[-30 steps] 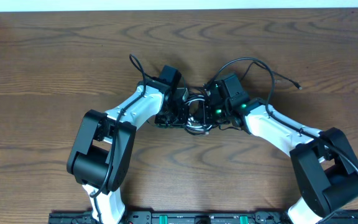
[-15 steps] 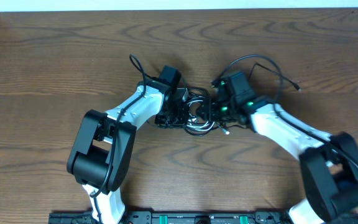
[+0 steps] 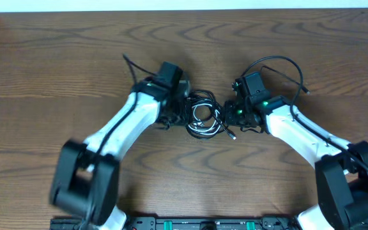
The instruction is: Untangle cables
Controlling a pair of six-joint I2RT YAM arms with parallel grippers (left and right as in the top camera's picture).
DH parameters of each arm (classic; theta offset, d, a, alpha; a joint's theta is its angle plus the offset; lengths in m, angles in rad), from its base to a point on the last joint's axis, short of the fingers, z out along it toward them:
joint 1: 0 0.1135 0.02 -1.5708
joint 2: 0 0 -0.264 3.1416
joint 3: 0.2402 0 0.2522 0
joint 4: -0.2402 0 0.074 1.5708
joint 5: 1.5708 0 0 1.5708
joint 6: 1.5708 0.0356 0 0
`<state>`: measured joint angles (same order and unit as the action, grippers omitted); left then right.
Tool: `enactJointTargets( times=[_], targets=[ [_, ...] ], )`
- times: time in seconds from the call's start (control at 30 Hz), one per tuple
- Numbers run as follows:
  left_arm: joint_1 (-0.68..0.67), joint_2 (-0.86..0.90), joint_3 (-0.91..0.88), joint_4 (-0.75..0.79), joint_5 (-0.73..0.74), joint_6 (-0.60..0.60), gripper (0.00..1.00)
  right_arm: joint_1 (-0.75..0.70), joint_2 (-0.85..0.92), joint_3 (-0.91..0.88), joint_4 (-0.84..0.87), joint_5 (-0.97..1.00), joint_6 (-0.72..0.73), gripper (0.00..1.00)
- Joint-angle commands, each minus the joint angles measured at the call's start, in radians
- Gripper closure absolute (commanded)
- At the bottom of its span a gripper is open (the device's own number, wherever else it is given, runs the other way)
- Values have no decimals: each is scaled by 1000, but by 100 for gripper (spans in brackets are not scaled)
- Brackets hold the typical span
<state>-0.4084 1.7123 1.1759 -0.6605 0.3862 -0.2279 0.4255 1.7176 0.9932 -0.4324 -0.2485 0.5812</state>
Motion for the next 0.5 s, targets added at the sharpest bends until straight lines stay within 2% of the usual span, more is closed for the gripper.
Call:
enactJointTargets(
  times=[0.0,0.17,0.47],
  targets=[
    [-3,-60,2,38,-17,-21,71,22,32,7,4,22,10,75],
    [-4,-23,1,111,-39,-21,71,54,36,7,2,75,11,78],
    [-3,108,1,133,-40,-16,71,130,36,7,-3,240,106,84]
  ],
)
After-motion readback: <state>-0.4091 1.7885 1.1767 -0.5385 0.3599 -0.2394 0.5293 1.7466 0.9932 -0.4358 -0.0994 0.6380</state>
